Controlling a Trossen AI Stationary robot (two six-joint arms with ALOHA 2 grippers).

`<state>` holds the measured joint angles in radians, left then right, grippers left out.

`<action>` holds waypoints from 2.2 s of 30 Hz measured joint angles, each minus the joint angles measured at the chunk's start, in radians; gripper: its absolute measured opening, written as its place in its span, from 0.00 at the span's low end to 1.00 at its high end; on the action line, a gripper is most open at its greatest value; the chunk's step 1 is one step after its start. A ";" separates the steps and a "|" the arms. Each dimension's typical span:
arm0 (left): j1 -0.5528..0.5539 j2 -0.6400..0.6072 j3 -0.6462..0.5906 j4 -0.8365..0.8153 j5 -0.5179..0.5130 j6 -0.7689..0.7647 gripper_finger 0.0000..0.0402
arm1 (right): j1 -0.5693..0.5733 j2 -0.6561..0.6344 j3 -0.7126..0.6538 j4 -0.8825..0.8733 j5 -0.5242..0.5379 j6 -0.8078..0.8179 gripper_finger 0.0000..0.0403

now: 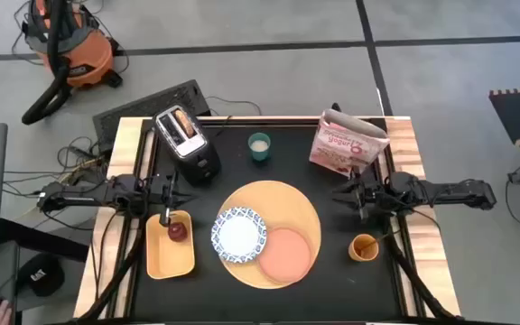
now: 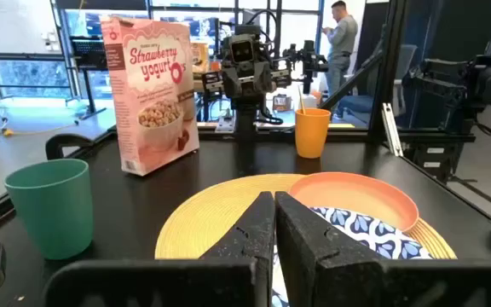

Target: Arrange a breakfast setting

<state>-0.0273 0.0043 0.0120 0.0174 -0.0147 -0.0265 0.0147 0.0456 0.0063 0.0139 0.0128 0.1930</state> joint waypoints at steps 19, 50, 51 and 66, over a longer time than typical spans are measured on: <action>0.000 0.000 0.000 0.000 0.000 0.000 0.00 | 0.000 0.000 0.000 0.000 0.000 -0.001 0.38; 0.000 0.000 0.000 0.000 0.000 0.000 0.00 | 0.000 0.000 0.000 0.000 0.000 -0.001 0.38; 0.000 0.000 0.000 0.000 0.000 0.000 0.00 | 0.000 0.000 0.000 0.000 0.000 0.000 0.38; 0.000 0.000 0.000 0.016 -0.002 0.020 0.00 | 0.000 0.000 0.000 0.000 0.000 0.000 0.38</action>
<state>-0.0277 0.0044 0.0120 0.0330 -0.0162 -0.0068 0.0147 0.0460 0.0063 0.0139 0.0128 0.1928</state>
